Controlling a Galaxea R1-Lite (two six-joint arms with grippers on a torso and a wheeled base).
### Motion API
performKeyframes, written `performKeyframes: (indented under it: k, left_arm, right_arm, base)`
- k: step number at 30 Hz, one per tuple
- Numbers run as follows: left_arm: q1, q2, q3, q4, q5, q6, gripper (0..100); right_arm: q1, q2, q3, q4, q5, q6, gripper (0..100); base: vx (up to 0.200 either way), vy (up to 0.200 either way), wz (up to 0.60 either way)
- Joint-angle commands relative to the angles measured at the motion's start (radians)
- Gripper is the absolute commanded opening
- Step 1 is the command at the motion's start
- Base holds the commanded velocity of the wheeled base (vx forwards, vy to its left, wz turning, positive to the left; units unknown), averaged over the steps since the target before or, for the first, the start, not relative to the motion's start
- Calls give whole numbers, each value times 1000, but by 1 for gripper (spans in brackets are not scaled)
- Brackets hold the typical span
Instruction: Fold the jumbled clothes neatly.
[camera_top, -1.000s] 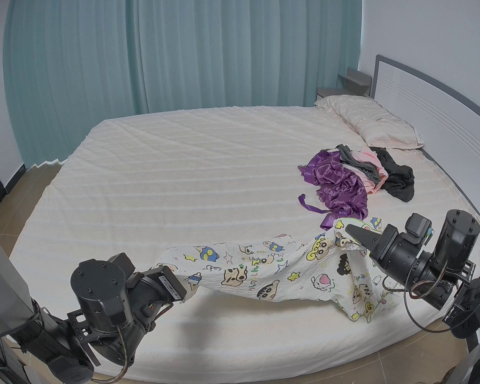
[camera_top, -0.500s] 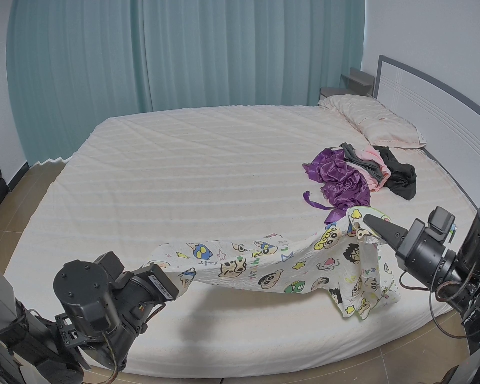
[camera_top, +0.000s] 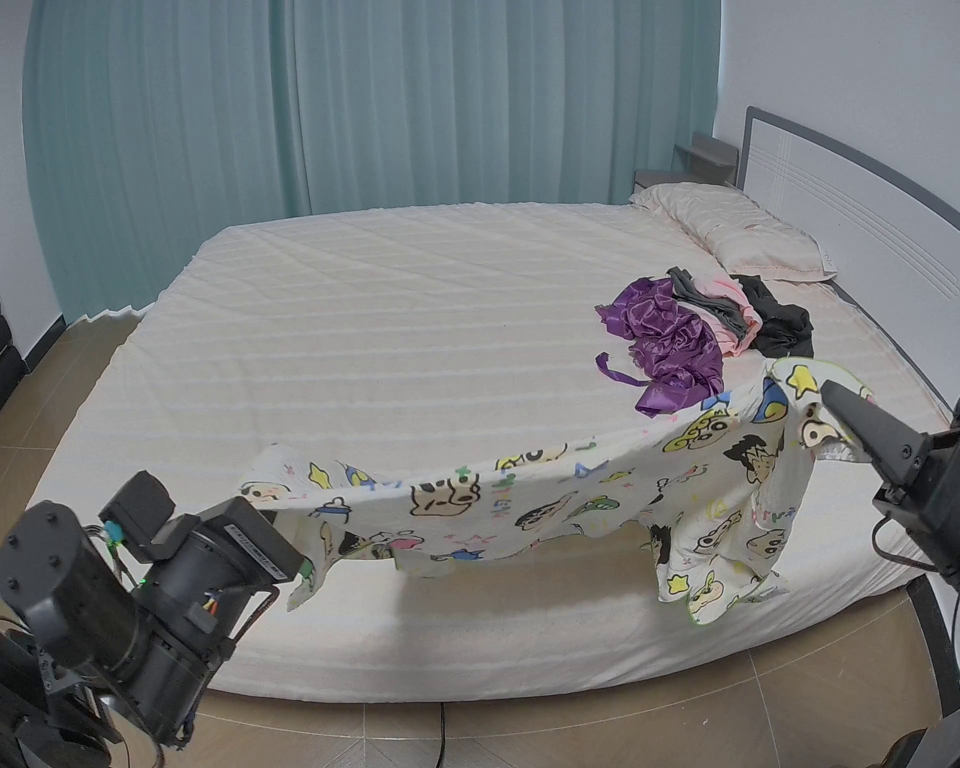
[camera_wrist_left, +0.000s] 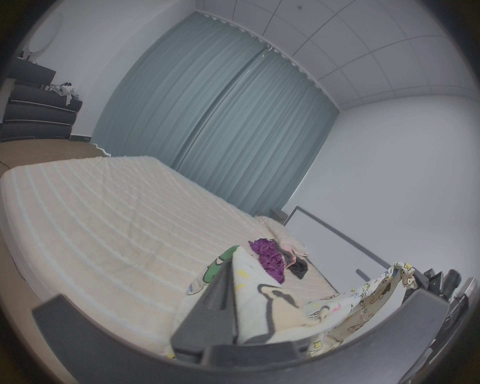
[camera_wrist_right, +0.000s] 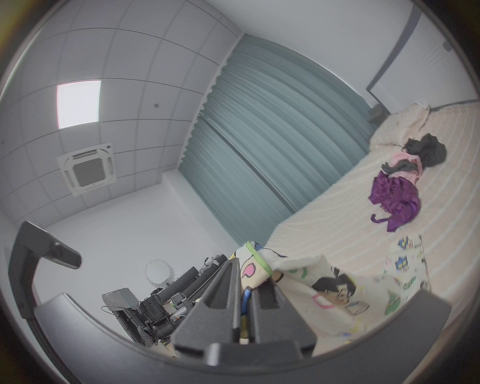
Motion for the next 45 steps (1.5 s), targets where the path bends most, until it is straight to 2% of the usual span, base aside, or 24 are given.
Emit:
performKeyframes:
  k: [1, 7, 10, 13, 16, 23, 29, 45]
  left_arm:
    - [-14, -158, -1, 4, 1, 54, 0]
    - [15, -193, -39, 7, 1, 161, 0]
    - [58, -163, -71, 24, 1, 167, 0]
    - [124, -86, -156, 55, 1, 167, 0]
    - [171, -11, -212, 72, -1, 164, 0]
    - [239, 144, -301, 72, -1, 156, 0]
    - [285, 239, -343, 72, -6, 149, 0]
    - [351, 422, -450, 72, -3, 149, 0]
  right_arm:
    - [-1, -115, -37, 1, 41, -30, 0]
    - [-57, -72, -170, 29, 67, -30, 0]
    - [-107, -24, -245, 75, 80, -30, 0]
    - [-201, 71, -386, 119, 129, -29, 0]
    - [-233, 164, -472, 148, 129, -29, 0]
    - [-245, 338, -500, 139, 127, -33, 0]
    - [-277, 431, -512, 107, 127, -32, 0]
    - [-280, 523, -515, 92, 126, -33, 0]
  base:
    - [0, 0, 0]
    - [0, 0, 0]
    - [0, 0, 0]
    - [0, 0, 0]
    - [0, 0, 0]
    - [0, 0, 0]
    - [200, 0, 0]
    - [200, 0, 0]
